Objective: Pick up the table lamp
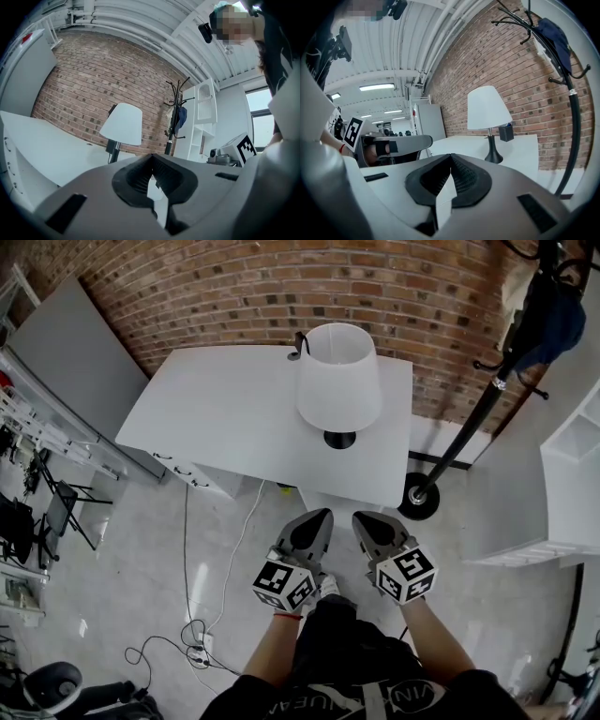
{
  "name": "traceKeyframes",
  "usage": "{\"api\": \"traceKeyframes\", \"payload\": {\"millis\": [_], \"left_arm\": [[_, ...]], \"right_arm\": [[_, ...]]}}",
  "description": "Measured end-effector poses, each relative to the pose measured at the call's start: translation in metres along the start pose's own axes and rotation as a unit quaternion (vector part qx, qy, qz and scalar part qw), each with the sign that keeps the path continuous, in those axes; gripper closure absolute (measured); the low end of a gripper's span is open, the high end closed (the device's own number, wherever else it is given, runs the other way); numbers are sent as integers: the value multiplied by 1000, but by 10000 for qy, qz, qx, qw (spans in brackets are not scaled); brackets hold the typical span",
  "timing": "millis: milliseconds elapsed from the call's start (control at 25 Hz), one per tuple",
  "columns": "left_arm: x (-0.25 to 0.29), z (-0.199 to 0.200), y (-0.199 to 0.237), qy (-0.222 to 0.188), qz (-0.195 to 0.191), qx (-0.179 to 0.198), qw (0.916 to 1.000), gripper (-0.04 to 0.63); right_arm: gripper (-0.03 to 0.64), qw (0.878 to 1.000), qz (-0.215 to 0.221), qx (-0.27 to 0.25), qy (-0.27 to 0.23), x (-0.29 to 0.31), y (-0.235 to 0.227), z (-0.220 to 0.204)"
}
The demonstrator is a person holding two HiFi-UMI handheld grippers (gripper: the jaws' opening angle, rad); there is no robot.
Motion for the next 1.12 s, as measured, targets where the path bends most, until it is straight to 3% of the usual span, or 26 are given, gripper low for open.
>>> {"api": "traceKeyframes", "payload": {"millis": [600,1120], "left_arm": [[66,2,48,352,-568,47,9978,589],[118,1,97,394,-1084,-259,9930,588]], "right_arm": [[614,9995,-199,187,185,64,-48,8],[614,9976,-592,96,340,112,-86,15]]}}
Point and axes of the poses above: the fingertips, and each gripper's own axes: x forward along the fingers, y to its left, z out of its top, the point moved 10 cm from there along -x, backward along the fingers
